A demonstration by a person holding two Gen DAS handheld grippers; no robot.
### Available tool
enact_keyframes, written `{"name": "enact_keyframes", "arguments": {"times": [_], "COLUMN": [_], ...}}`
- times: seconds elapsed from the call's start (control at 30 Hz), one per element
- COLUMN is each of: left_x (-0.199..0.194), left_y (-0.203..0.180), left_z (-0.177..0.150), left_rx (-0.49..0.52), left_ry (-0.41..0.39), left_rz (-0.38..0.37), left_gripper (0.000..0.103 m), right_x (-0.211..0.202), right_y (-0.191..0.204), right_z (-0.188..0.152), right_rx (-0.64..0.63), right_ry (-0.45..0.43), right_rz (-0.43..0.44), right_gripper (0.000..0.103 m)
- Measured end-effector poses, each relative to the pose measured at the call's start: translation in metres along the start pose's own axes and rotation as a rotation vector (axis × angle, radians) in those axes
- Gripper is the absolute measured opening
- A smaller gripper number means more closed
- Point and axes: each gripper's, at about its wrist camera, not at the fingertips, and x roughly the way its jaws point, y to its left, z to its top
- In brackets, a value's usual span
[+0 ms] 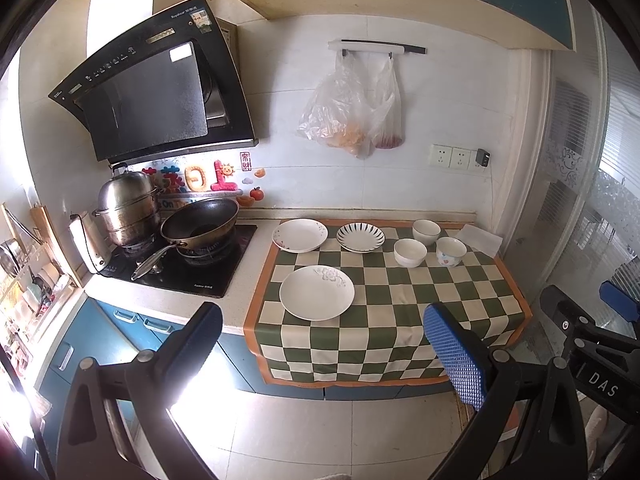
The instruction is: Organize plates and bowls
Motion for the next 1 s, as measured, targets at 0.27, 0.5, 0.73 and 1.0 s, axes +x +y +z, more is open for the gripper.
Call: {"name": "enact_keyframes", "arguments": {"times": [0.27, 0.5, 0.73, 1.0], "left_x": [0.000, 0.002, 0.002, 0.002], "left_y": [0.001, -0.001, 0.000, 0.002], "left_z": [0.001, 0.002, 0.002, -0.001], "left_rx": [0.003, 0.001, 0.001, 0.003], "left_ry": [-0.005, -0.003, -0.006, -0.003], "left_rz": [0.002, 0.002, 0.004, 0.001], "left_gripper": [0.103, 0.103, 0.103, 0.103], "right_x": [0.001, 0.008, 0.008, 0.008], "right_y": [0.008, 0.013, 0.014, 0.012], "right_z": [-0.001, -0.001, 0.001, 0.001], "right_rx": [0.004, 0.008, 0.016, 0.017], "right_ry": [-0.002, -0.003, 0.000, 0.003], "right_rz": [-0.007, -0.004, 0.002, 0.001], "right_gripper": [0.103, 0.103, 0.103, 0.103]}}
